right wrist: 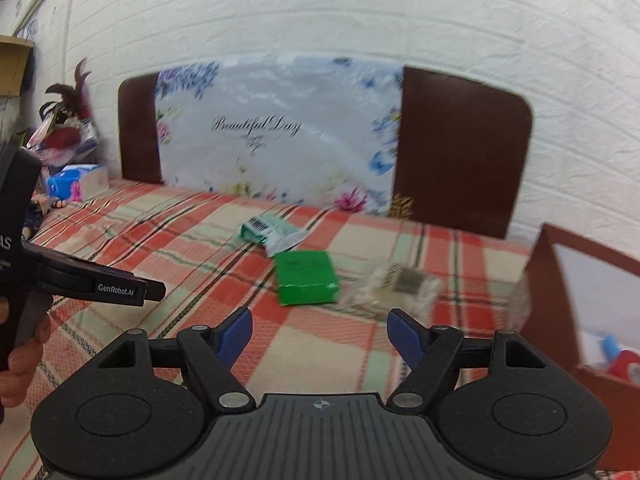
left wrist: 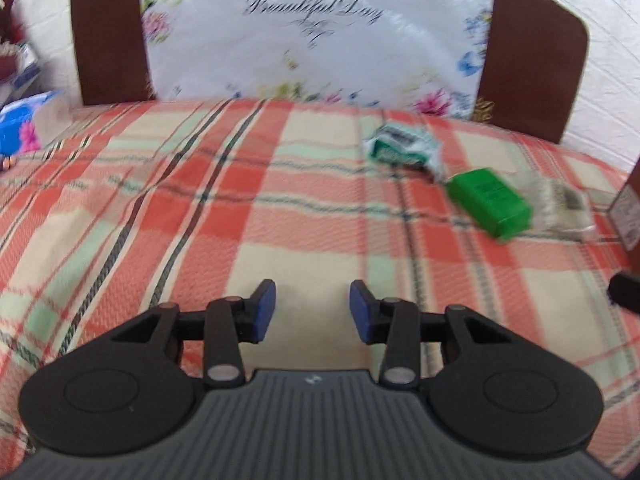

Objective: Organize objects
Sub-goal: 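Move the left gripper to the green box, then grasp the green box with the left gripper and lift it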

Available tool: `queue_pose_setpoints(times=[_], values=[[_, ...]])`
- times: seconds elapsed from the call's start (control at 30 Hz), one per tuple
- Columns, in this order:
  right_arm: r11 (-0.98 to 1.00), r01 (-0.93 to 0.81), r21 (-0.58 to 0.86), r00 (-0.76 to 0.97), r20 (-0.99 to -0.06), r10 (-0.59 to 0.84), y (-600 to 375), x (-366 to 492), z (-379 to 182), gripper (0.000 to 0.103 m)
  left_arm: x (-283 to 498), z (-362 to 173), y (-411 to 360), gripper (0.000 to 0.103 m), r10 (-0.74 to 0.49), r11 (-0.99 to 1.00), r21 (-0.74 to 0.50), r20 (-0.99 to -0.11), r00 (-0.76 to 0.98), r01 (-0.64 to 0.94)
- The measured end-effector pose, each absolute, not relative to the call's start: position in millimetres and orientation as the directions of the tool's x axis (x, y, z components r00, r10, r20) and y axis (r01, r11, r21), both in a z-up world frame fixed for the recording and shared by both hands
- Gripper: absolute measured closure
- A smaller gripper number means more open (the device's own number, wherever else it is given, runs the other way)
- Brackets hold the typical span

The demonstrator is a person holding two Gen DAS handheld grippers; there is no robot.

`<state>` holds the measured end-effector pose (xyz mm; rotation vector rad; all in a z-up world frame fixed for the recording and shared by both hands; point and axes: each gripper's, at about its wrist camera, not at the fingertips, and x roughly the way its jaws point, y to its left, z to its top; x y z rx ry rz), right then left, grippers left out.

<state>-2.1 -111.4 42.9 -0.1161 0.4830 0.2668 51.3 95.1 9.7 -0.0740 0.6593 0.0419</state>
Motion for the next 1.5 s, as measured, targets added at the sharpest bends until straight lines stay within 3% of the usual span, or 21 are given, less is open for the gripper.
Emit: queue_pose_setpoints(times=[0.07,0.57,0.67,0.93,1.1,1.33,1.5], values=[[0.956,-0.289,-0.044,0.841,-0.49,0.231,-105,9,37,0.032,43,-1,97,0.05,0.019,0.999,-0.028,-0.544,0.839,-0.041],[0.953,-0.292,-0.077,0.782,-0.593,0.192,-75,133,-3,0.034,45,-3,109,0.043,-0.048,0.991,-0.132,-0.518,0.854,-0.024],[0.953,-0.3,-0.034,0.778,-0.586,0.224,-76,127,-3,0.043,45,-3,109,0.043,-0.051,0.99,-0.136,-0.517,0.854,-0.024],[0.941,-0.337,-0.038,0.775,-0.578,0.255,-87,59,-7,0.044,45,-2,106,0.042,-0.039,0.993,-0.112,-0.522,0.852,-0.023],[0.945,-0.325,-0.047,0.781,-0.577,0.24,-105,10,-10,0.043,43,5,90,0.04,0.009,0.999,-0.031,-0.561,0.828,-0.031],[0.962,-0.273,-0.03,0.79,-0.577,0.206,-118,-18,-12,0.037,27,31,55,0.04,-0.33,0.929,-0.349,-0.621,0.711,0.125],[0.963,-0.269,-0.026,0.794,-0.572,0.206,-122,-29,-14,0.033,29,38,16,0.04,-0.468,0.875,-0.434,-0.648,0.601,0.214]])
